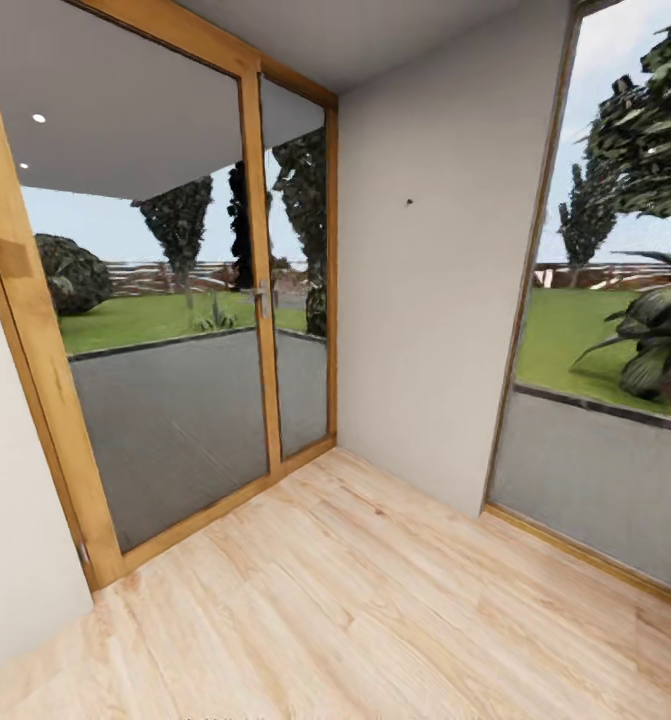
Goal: In the kitchen, take the Vidalia onion out of the sink, dice it on the chopping board with the paring knife, put the diced onion into the bowl on the countertop, then place both the paring knife and the chopping board into the sink.
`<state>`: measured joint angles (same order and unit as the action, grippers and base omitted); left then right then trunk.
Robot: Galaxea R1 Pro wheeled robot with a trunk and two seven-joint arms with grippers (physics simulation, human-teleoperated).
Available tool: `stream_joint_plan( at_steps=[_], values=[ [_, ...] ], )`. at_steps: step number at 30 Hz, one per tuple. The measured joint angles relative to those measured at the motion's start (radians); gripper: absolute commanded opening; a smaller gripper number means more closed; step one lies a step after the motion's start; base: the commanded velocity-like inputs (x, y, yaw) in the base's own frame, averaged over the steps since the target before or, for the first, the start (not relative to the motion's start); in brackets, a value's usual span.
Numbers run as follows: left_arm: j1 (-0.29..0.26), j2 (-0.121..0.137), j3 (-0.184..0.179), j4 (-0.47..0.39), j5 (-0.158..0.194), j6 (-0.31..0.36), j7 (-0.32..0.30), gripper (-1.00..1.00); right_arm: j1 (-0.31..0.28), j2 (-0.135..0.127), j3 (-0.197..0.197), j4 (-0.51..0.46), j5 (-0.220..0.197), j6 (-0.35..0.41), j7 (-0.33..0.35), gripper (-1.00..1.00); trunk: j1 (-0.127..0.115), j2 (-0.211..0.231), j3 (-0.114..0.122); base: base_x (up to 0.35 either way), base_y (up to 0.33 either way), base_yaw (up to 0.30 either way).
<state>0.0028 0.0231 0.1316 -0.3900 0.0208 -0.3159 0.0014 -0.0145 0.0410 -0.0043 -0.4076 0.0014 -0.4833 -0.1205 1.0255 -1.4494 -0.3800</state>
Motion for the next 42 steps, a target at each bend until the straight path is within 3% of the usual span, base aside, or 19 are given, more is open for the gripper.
stream_joint_plan(
  at_steps=[22,42],
  values=[
    [0.0,-0.001,-0.001,0.002,-0.001,0.0,0.0,1.0,0.0,0.0,0.0,0.0,0.001,0.0,0.0,1.0,0.0,0.0,0.0,-0.257,-0.231,-0.275],
    [0.0,-0.002,-0.001,0.002,-0.001,0.0,0.0,1.0,0.0,0.0,0.0,-0.002,0.001,0.0,0.0,1.0,0.0,0.0,0.0,-0.156,-0.291,-0.275]
  ],
)
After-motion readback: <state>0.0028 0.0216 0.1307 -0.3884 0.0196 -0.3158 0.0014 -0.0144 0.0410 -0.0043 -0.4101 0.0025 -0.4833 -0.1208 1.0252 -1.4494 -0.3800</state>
